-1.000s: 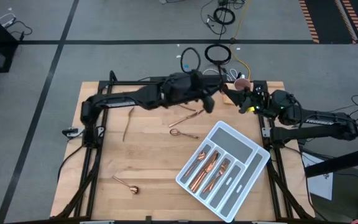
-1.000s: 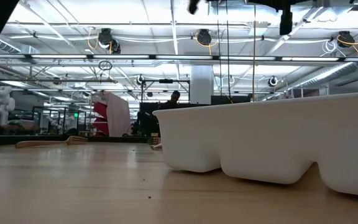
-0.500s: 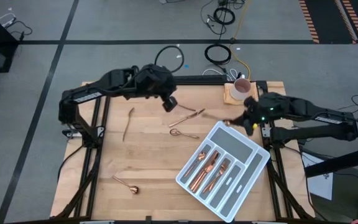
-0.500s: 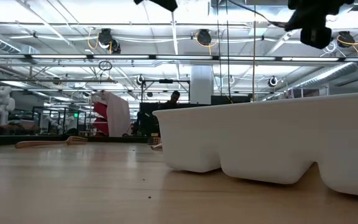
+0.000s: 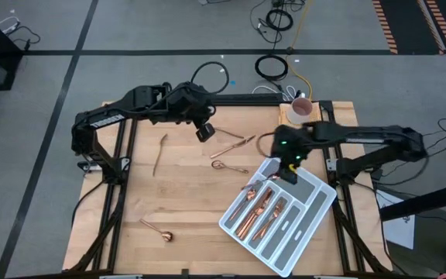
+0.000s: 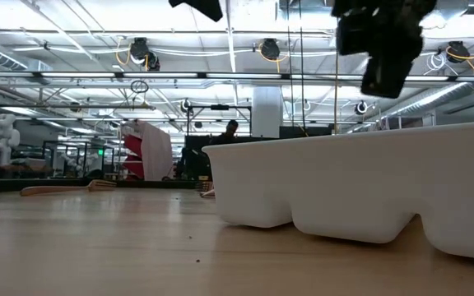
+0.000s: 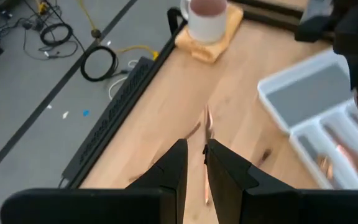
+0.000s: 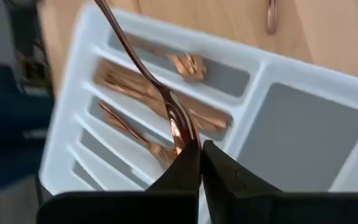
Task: Sort silverware
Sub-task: Put the gold spoon into the cutlery tray with the other gold spoon
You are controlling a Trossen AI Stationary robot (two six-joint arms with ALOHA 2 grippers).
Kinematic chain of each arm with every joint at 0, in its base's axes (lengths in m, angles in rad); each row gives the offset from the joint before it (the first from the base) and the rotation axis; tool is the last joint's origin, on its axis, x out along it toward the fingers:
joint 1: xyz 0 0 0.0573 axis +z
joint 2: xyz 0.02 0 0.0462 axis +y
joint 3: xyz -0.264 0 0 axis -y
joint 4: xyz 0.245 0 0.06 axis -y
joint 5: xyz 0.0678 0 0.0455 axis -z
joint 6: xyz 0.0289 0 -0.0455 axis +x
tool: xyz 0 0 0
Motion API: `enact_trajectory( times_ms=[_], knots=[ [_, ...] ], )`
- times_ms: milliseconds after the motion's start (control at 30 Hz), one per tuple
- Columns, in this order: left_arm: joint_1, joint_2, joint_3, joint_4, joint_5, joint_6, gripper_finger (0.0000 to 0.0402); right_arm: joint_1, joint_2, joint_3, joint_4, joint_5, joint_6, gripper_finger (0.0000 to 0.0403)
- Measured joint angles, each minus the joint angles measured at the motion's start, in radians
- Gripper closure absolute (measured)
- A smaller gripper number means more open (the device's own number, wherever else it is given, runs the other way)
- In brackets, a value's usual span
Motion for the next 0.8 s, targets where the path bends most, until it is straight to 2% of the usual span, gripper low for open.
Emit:
enact_trajectory(
  times_ms=[300,500,733,800],
  knots=[
    [0.006,0.0,0.0,-0.127,0.004,0.012,0.0336,0.073,0.328,0.222,-0.074,0.013,-0.25,0.0403],
    [0.022,-0.034,0.0,-0.152,0.001,0.004,0.0336,0.099,0.472,0.276,-0.088,0.014,-0.357,0.0403],
    [0.07,-0.135,0.0,-0.125,-0.158,-0.052,0.0336,0.101,0.556,0.282,-0.074,0.052,-0.399,0.0403],
    [0.078,-0.17,0.0,-0.076,-0.175,-0.066,0.0336,0.101,0.56,0.282,-0.073,0.069,-0.408,0.0403]
  ],
)
